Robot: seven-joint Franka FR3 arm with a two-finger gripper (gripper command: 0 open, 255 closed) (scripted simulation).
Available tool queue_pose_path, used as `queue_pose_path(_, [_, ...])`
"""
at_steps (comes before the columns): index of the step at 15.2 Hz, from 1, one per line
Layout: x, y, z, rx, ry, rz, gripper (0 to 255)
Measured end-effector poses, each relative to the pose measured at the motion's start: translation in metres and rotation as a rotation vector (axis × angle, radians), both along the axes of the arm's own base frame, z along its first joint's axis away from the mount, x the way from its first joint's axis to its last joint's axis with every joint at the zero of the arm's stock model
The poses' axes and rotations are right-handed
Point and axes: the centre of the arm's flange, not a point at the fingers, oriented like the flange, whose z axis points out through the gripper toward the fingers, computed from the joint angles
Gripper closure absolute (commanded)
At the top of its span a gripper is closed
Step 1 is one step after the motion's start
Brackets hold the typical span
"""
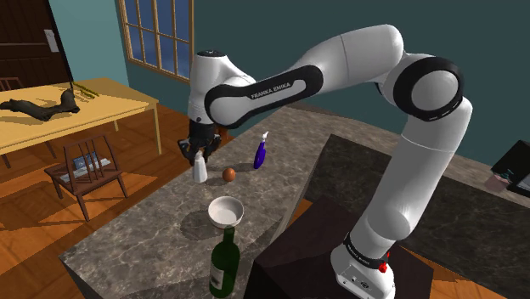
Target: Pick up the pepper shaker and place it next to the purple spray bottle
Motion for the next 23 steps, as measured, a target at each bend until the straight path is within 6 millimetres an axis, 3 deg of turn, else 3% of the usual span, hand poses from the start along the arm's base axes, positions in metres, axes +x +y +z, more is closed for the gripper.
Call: queue_pose_path(23, [0.039,-0.304,-0.002,0.000,0.000,-0.001,255])
